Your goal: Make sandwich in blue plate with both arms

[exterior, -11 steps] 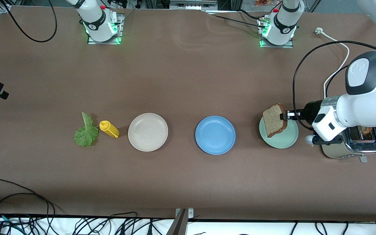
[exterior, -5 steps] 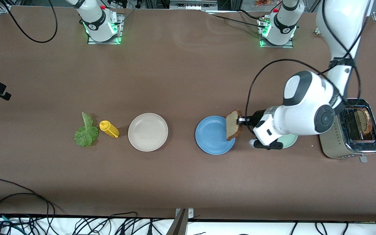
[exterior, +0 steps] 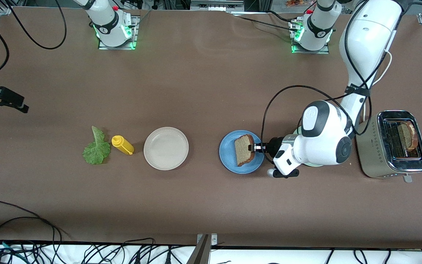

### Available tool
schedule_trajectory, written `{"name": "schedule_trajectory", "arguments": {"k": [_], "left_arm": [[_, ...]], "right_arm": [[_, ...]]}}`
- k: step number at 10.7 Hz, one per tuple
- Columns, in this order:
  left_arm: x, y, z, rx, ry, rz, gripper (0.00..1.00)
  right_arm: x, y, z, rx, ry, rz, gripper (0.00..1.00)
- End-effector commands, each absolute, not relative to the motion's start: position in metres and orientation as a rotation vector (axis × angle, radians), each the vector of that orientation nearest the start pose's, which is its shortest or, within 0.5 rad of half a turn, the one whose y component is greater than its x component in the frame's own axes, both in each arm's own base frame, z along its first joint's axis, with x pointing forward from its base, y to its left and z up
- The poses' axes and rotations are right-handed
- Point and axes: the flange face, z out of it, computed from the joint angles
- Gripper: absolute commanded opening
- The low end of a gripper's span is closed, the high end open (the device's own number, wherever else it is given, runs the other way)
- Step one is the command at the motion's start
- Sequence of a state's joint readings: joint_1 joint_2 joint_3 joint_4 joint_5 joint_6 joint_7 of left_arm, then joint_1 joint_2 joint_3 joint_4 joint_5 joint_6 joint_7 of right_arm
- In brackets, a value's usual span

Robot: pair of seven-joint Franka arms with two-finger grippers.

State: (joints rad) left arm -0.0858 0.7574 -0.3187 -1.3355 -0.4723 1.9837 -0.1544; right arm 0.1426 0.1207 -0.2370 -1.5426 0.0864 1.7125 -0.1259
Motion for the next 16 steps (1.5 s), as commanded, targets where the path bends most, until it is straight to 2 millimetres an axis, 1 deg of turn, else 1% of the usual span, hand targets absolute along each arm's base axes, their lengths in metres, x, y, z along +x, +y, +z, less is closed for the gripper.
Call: {"name": "schedule_trajectory", "arguments": {"k": [1, 3, 4, 6, 8, 9, 10, 11, 12, 14, 16], "left_arm": [[0.684, -0.272, 0.291, 2.413, -0.001, -0.327, 0.00], [0.684, -0.275, 0.291, 2.387, 0.014, -0.334, 0.00], [0.683, -0.274, 0.280, 2.377, 0.018, -0.350, 0.00], [0.679, -0.275, 0.248, 2.363, 0.044, -0.409, 0.00], [0.679, -0.271, 0.243, 2.359, 0.008, -0.398, 0.01], [0.679, -0.270, 0.241, 2.354, -0.024, -0.387, 0.23], [0.680, -0.266, 0.241, 2.351, -0.039, -0.383, 0.71], [0.680, -0.257, 0.239, 2.358, -0.047, -0.385, 1.00], [0.682, -0.242, 0.237, 2.352, -0.046, -0.396, 1.00], [0.685, -0.222, 0.242, 2.361, -0.056, -0.420, 1.00], [0.689, -0.209, 0.253, 2.470, -0.135, -0.388, 1.00]], "right_arm": [[0.617, -0.018, 0.550, -3.098, -0.094, -0.015, 1.00], [0.637, -0.012, 0.512, -3.116, -0.133, 0.008, 1.00], [0.645, -0.012, 0.491, -3.127, -0.180, 0.040, 1.00], [0.660, -0.006, 0.458, -3.144, -0.192, 0.038, 1.00], [0.677, -0.005, 0.419, -3.159, -0.197, 0.038, 1.00], [0.685, -0.002, 0.404, -3.166, -0.203, 0.038, 1.00], [0.693, 0.001, 0.388, -3.173, -0.206, 0.057, 1.00], [0.697, 0.005, 0.370, -3.181, -0.218, 0.091, 1.00], [0.702, 0.008, 0.356, -3.185, -0.229, 0.098, 1.00], [0.709, 0.010, 0.327, -3.196, -0.242, 0.083, 1.00], [0.716, 0.012, 0.302, -3.203, -0.247, 0.043, 1.00]]}}
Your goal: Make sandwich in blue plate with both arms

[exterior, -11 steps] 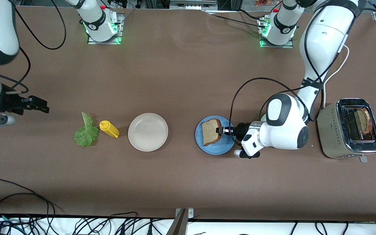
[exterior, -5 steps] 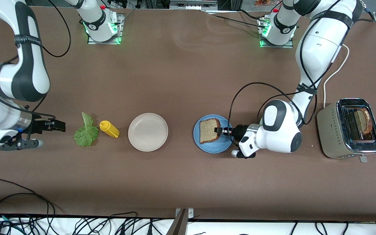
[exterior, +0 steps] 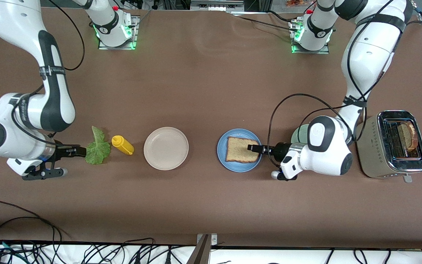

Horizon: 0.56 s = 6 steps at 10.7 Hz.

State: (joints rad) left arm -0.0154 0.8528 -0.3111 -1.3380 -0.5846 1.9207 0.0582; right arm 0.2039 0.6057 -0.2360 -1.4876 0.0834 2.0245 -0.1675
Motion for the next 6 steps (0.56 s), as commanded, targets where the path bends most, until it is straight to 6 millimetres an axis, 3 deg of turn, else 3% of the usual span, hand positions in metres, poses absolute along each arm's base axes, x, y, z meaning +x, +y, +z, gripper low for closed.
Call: {"name": "schedule_trajectory", "arguments": {"k": [1, 3, 6], "left_arm": [[0.691, -0.205, 0.269, 2.525, -0.179, -0.356, 1.00], [0.692, -0.187, 0.303, 2.628, -0.258, -0.327, 1.00], [0.693, -0.135, 0.370, 2.819, -0.334, -0.238, 1.00]], "right_arm": [[0.718, 0.010, 0.283, -3.207, -0.258, 0.028, 1.00], [0.716, 0.015, 0.246, -3.197, -0.251, 0.045, 1.00], [0.695, 0.023, 0.211, -3.180, -0.246, 0.080, 1.00]]}}
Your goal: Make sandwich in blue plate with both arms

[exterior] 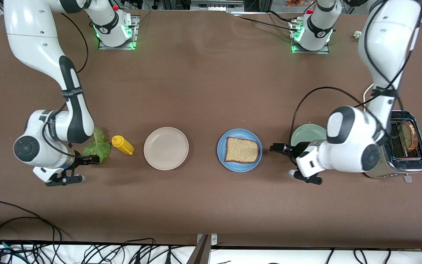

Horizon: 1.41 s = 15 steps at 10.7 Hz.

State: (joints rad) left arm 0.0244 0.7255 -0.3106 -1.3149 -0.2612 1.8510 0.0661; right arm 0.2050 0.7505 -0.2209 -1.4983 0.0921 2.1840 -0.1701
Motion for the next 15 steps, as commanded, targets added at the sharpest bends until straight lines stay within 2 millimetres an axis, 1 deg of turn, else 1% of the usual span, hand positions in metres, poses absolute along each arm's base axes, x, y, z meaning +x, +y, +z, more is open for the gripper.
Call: {"name": "schedule_trajectory", "arguments": {"k": [1, 3, 4, 5, 6, 7, 8, 9, 10, 12, 13, 14, 15], "left_arm": [[0.692, -0.115, 0.391, -3.330, 0.410, 0.242, 1.00], [0.680, -0.096, 0.442, -3.222, 0.424, 0.188, 1.00], [0.673, -0.090, 0.466, -3.177, 0.425, 0.176, 1.00], [0.662, -0.080, 0.490, -3.150, 0.411, 0.191, 1.00], [0.650, -0.068, 0.514, -3.141, 0.392, 0.201, 1.00], [0.637, -0.060, 0.536, -3.126, 0.436, 0.219, 1.00], [0.628, -0.047, 0.554, -3.117, 0.493, 0.213, 1.00], [0.622, -0.035, 0.574, -3.105, 0.554, 0.168, 1.00], [0.615, -0.024, 0.585, -3.111, 0.566, 0.175, 1.00], [0.610, -0.031, 0.594, -3.109, 0.560, 0.174, 1.00], [0.598, -0.044, 0.606, -3.092, 0.548, 0.152, 1.00], [0.593, -0.048, 0.605, -3.085, 0.518, 0.163, 1.00], [0.586, -0.062, 0.609, -3.057, 0.565, 0.157, 1.00]], "right_arm": [[0.687, 0.027, 0.204, -3.172, -0.244, 0.084, 1.00], [0.664, 0.035, 0.185, -3.164, -0.187, 0.073, 1.00], [0.655, 0.039, 0.177, -3.160, -0.192, 0.059, 1.00], [0.653, 0.039, 0.173, -3.160, -0.193, 0.052, 1.00], [0.653, 0.039, 0.173, -3.159, -0.219, 0.057, 0.82], [0.653, 0.039, 0.176, -3.156, -0.250, 0.058, 0.49], [0.655, 0.039, 0.184, -3.148, -0.311, 0.047, 0.18], [0.655, 0.049, 0.193, -3.128, -0.349, 0.077, 0.00], [0.656, 0.053, 0.210, -3.118, -0.354, 0.070, 0.00], [0.656, 0.057, 0.236, -3.104, -0.378, 0.068, 0.00], [0.656, 0.060, 0.255, -3.093, -0.400, 0.051, 0.00], [0.658, 0.062, 0.276, -3.082, -0.454, 0.032, 0.00], [0.657, 0.062, 0.294, -3.069, -0.507, 0.018, 0.00]]}}
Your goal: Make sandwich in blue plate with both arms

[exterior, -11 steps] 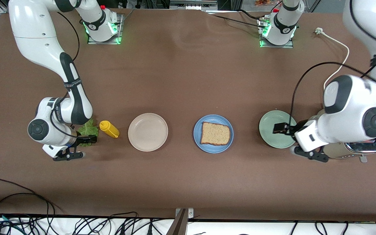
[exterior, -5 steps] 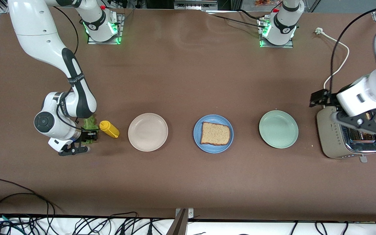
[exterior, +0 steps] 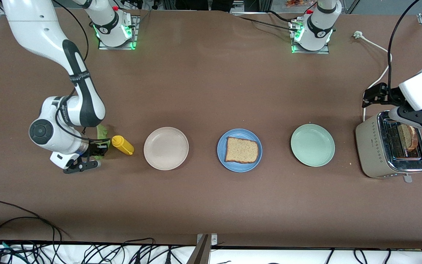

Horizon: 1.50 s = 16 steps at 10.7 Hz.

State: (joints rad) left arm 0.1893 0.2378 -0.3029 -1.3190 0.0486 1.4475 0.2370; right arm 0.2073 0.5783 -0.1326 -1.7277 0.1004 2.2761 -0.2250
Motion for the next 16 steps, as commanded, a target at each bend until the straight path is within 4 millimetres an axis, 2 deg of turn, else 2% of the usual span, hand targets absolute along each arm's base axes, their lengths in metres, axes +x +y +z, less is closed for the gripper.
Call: {"name": "schedule_trajectory", "arguments": {"k": [1, 2, 3, 5, 7, 8, 9, 11, 14, 16], "left_arm": [[0.580, -0.063, 0.610, -3.051, 0.533, 0.156, 1.00], [0.576, -0.060, 0.610, -3.056, 0.517, 0.119, 1.00], [0.569, -0.053, 0.612, -3.082, 0.486, 0.069, 1.00], [0.555, -0.045, 0.614, -3.158, 0.402, -0.025, 1.00], [0.547, -0.050, 0.622, -3.169, 0.335, -0.046, 1.00], [0.543, -0.050, 0.630, -3.169, 0.330, -0.070, 1.00], [0.537, -0.051, 0.640, -3.162, 0.326, -0.084, 1.00], [0.533, -0.045, 0.640, -3.172, 0.174, -0.031, 1.00], [0.528, -0.045, 0.639, -3.165, 0.066, 0.060, 1.00], [0.526, -0.044, 0.638, -3.162, 0.061, 0.082, 1.00]], "right_arm": [[0.656, 0.062, 0.315, -3.048, -0.595, -0.007, 0.00], [0.652, 0.065, 0.334, -3.033, -0.631, 0.000, 0.00], [0.650, 0.075, 0.347, -3.016, -0.645, 0.009, 0.00], [0.644, 0.079, 0.370, -2.997, -0.650, 0.061, 0.00], [0.636, 0.086, 0.409, -2.938, -0.525, 0.142, 0.00], [0.634, 0.091, 0.423, -2.945, -0.457, 0.184, 0.00], [0.629, 0.109, 0.435, -2.954, -0.436, 0.208, 0.00], [0.622, 0.160, 0.448, -3.020, -0.359, 0.230, 0.00], [0.603, 0.249, 0.447, -3.070, -0.209, 0.218, 0.00], [0.595, 0.320, 0.435, -3.098, -0.041, 0.203, 0.00]]}}
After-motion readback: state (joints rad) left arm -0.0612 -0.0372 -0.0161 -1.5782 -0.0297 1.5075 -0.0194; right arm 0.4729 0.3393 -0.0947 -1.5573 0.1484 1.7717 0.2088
